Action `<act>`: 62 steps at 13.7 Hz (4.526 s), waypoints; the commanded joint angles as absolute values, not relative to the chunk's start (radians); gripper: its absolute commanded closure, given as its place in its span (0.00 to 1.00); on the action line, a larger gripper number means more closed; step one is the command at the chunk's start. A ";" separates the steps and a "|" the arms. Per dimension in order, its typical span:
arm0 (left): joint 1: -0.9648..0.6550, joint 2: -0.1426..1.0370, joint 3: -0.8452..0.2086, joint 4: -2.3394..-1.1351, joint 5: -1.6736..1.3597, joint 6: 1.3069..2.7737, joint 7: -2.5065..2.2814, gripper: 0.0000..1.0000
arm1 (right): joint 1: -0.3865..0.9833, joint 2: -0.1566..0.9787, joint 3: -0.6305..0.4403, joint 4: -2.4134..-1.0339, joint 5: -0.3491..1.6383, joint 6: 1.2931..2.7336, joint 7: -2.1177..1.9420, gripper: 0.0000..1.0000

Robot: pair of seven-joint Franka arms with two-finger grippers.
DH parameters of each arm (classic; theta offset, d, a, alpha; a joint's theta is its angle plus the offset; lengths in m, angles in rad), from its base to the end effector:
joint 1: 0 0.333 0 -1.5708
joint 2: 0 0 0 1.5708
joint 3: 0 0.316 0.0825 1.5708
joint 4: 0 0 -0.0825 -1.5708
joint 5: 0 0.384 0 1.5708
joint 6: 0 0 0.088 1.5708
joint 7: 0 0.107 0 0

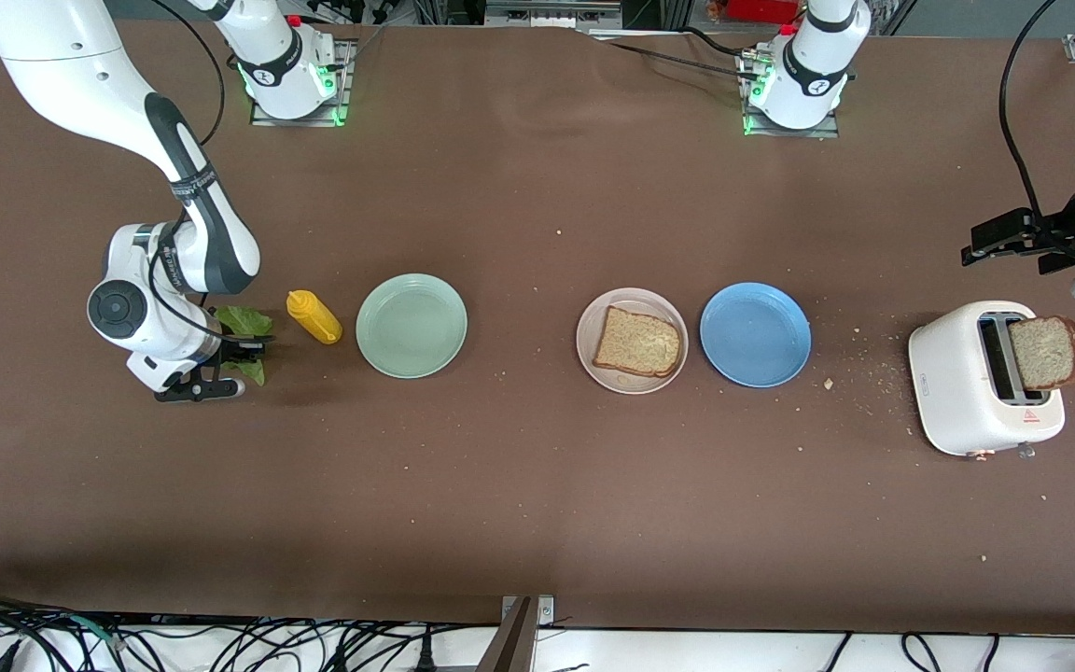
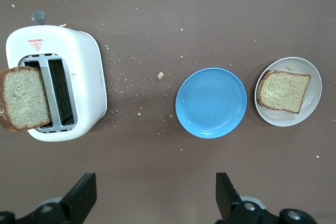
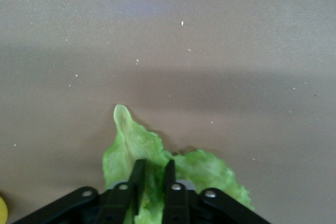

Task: Make sandwich in beige plate with both arms
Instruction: 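Grasp the lettuce leaf with the right gripper and lift it, then carry the lettuce leaf with the right gripper over the bread slice, then lower the lettuce onto the bread and open the right gripper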

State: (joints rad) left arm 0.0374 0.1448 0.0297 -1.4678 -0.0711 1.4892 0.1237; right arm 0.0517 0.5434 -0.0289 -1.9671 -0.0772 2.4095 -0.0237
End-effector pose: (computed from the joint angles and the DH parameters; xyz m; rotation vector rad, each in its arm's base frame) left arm 0.5878 0.0301 0.5834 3.0569 -0.0888 -0.1782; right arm 0.6038 0.0136 0.1843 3.0693 0.1689 -0.1556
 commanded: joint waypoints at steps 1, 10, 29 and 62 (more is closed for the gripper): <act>0.034 0.146 0.031 -1.459 -0.067 1.479 0.118 0.00 | 0.051 0.528 -0.026 -1.971 -0.094 2.421 -0.011 1.00; 0.034 0.146 0.031 -1.459 -0.067 1.479 0.120 0.00 | 0.074 0.322 0.020 -1.859 -0.161 2.101 -0.077 1.00; 0.035 0.146 0.031 -1.459 -0.069 1.480 0.120 0.00 | 0.414 0.543 0.296 -1.599 0.132 2.486 0.265 1.00; 0.037 0.146 0.031 -1.459 -0.069 1.480 0.121 0.00 | 0.482 0.754 0.330 -1.488 0.130 2.603 0.328 0.00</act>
